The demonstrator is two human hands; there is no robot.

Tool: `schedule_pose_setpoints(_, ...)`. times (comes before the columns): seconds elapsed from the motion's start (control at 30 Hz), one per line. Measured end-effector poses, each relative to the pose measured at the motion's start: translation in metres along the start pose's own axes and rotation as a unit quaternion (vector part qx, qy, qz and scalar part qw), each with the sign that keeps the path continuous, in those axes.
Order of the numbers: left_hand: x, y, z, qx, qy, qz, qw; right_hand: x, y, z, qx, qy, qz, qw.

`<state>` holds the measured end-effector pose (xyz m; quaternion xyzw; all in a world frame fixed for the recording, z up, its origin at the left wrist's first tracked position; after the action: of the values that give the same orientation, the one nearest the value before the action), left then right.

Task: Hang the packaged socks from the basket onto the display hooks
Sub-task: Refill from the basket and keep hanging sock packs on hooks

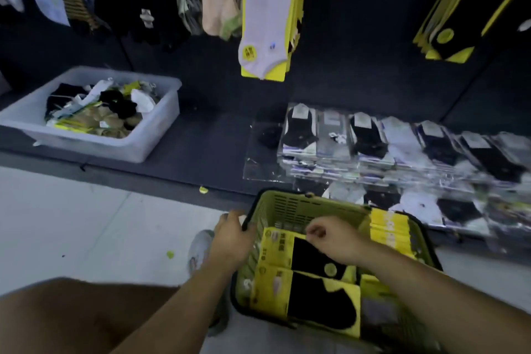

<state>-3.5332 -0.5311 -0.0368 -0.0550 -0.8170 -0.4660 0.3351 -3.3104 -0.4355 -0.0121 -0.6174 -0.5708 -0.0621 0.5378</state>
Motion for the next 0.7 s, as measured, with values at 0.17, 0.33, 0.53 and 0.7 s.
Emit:
schedule_pose_setpoints(0.17,-0.035,-0.053,-0.037,-0.009,-0.052,-0.023,0.998,-0.069,0.042,-0.006,-0.028,-0.062,-0.059,0.996)
schedule_pose_setpoints(0.33,-0.046,-0.062,-0.051,-0.017,-0.031,-0.027,0.999,-0.097,0.046,-0.007,0.022,-0.01,-0.139,0.99)
schedule_pose_setpoints(0.53,-0.045,-0.064,-0.048,-0.015,-0.05,-0.02,0.998,-0.101,0.046,-0.009,0.054,0.016,-0.154,0.987)
schedule_pose_setpoints(0.7,-0.043,-0.065,-0.048,0.002,-0.078,-0.071,0.994,-0.095,0.045,-0.007,0.035,-0.038,-0.087,0.995)
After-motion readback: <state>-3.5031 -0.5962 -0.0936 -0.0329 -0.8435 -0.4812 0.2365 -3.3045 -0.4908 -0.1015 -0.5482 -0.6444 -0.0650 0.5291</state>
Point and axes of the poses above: each hand's wrist, its own z-axis towards the middle knuckle, its own x-axis out of the back of the hand, y = z × x, the point moved 3 cm from there along z, towards the middle knuckle
